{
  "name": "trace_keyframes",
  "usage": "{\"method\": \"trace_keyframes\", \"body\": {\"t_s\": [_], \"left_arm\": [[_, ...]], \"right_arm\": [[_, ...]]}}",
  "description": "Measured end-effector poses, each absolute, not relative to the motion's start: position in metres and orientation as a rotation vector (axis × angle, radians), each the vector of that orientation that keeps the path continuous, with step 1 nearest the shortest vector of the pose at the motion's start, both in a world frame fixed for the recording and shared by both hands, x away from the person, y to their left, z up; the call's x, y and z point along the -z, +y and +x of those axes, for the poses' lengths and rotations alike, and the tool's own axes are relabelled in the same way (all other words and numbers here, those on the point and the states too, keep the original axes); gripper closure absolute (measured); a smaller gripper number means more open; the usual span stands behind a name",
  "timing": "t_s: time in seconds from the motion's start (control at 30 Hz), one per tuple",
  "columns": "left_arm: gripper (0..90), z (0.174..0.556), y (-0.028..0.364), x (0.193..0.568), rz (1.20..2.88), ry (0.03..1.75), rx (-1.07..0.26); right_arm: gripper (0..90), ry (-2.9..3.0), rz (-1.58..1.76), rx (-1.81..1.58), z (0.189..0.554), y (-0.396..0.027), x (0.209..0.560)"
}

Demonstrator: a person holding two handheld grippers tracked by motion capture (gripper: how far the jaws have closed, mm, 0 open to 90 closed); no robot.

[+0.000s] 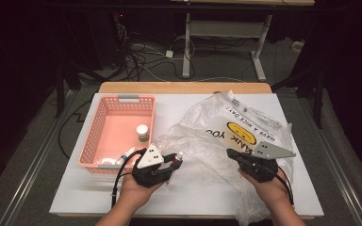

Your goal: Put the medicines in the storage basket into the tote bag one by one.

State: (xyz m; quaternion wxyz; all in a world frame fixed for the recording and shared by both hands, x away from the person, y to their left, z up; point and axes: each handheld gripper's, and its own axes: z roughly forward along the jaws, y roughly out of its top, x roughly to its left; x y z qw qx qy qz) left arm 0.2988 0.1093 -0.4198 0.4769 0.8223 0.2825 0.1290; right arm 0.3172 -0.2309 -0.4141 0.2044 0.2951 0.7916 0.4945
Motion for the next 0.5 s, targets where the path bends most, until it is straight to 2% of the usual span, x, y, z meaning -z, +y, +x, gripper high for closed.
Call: {"method": "trace_keyframes", "body": {"t_s": [0.5], "left_arm": [[65.9,0.304,0.111,0.423,2.017,0.716,-0.332]], "right_arm": [[90.0,2.146,0.821,-1.423,0.309,-0.230,0.401]]}}
